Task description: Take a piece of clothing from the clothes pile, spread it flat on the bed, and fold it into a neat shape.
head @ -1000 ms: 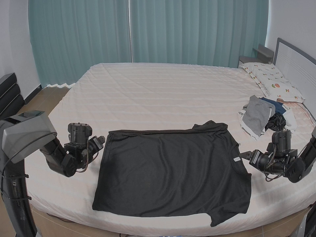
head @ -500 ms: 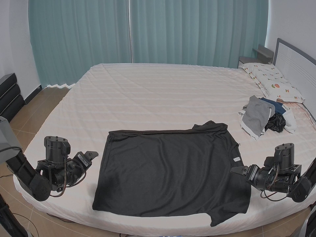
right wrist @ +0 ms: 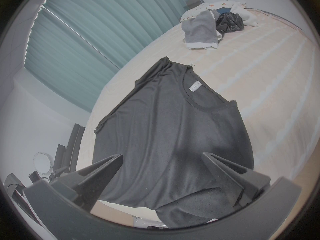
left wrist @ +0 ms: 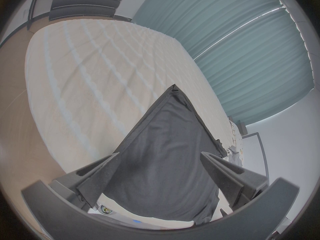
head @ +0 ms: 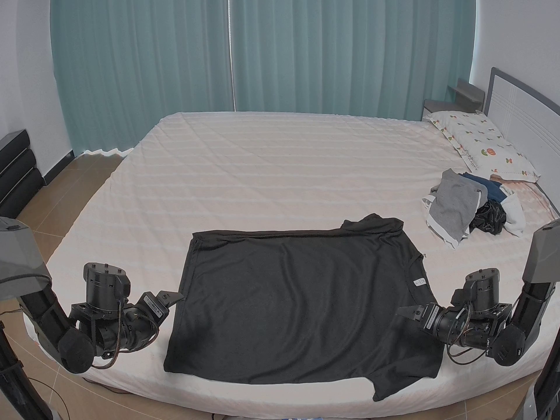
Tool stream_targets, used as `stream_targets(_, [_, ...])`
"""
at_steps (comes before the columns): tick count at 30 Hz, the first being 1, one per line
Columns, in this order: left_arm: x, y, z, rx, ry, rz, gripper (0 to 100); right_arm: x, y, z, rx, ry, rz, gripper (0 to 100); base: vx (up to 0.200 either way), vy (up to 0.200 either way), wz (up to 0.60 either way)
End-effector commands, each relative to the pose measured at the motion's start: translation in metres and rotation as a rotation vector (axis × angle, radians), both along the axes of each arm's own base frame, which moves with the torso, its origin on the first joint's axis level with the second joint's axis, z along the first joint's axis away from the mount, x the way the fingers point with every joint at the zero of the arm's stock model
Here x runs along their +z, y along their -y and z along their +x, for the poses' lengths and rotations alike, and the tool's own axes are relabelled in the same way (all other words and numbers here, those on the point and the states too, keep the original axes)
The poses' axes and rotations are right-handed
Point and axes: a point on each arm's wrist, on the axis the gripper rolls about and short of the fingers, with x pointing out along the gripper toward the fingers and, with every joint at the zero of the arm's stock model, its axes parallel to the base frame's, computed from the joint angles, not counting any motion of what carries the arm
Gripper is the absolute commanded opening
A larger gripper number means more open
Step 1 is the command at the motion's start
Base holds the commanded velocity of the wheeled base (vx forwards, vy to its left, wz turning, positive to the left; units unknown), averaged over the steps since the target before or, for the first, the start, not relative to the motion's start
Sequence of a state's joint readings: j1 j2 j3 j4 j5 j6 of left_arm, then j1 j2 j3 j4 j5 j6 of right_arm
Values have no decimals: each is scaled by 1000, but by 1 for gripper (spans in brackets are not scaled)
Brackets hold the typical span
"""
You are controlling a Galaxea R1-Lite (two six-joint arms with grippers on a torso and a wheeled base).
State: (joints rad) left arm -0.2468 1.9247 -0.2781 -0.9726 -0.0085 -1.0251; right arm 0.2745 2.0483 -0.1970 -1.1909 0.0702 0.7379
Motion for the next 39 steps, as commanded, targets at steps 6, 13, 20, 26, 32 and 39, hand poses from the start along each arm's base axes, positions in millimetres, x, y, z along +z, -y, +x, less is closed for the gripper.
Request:
stream_targets(6, [-31,0,-3,-10,-119,34,100,-21,4,-13,-2,-46,-19,100,-200,0,0])
stream_targets(13, [-52,4,-2,-29,-187,84,100,-22,4,-14,-1,-50,-22,100,-57,0,0])
stream_targets(20, [-74,13,7,-11,-114,131,100,-26,10,-12,-27,-62,-24,100,0,0,0])
stream_targets(26, [-89,18,18,9,-88,222,100,-29,18,-12,-50,-78,-36,100,0,0,0])
stream_targets(32, [-90,18,27,22,-66,213,100,-32,22,-13,-44,-89,-68,100,0,0,0])
stream_targets(39, [-89,19,29,26,-59,210,100,-32,26,-13,-52,-87,-75,100,0,0,0])
